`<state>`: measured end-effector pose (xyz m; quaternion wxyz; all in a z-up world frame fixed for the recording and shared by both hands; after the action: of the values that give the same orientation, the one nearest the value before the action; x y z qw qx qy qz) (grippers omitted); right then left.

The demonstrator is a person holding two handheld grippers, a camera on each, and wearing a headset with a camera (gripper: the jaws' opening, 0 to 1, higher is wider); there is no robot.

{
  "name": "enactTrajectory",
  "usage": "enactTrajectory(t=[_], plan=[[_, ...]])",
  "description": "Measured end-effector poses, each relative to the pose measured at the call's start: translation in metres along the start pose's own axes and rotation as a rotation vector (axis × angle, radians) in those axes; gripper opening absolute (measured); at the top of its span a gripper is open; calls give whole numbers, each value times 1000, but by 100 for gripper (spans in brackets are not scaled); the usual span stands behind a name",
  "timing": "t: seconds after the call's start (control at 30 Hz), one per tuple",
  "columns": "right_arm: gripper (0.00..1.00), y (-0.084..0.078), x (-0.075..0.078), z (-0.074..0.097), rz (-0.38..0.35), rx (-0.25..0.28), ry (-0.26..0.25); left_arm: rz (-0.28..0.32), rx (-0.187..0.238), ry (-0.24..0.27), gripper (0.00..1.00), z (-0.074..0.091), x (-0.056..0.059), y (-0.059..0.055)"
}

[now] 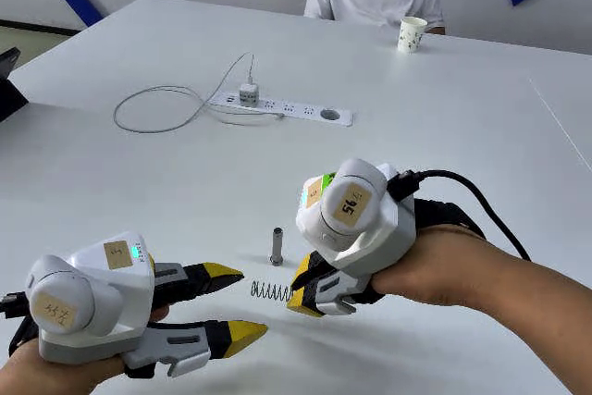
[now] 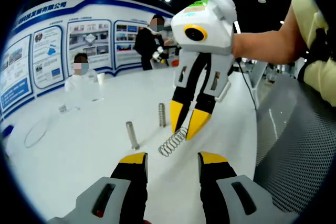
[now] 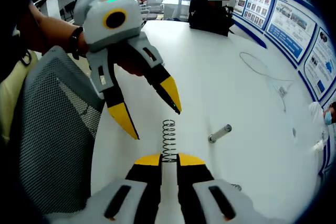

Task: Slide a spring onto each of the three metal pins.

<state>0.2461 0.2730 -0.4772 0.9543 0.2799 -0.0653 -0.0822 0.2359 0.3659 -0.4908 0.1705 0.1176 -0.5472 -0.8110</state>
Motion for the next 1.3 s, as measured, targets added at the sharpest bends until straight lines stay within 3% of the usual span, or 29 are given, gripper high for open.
enactTrajectory(t=[0.27,0.6,0.8,1.3], plan=[[12,1,-11,4,49,-11,40,-33,-4,-41,32,-2,8,2],[12,1,-18,8,86,-26,78,-73,-5,-88,14,-6,17,4],[12,5,-20,14,89,-18,81,-76,-13,-92,14,-6,18,3],[11,31,-22,29,116,61,62,-85,-11,-97,12,-9,18,4]])
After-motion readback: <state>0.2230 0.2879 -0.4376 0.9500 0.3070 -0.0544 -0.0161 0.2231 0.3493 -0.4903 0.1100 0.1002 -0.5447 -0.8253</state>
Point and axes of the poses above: the centre of the closed fingertips' face, and the gripper's own axes: z roughly backward along the fingers, x roughly to its right, y roughly out of its top, the point moved 5 cm from there along z, roughly backward along the fingers
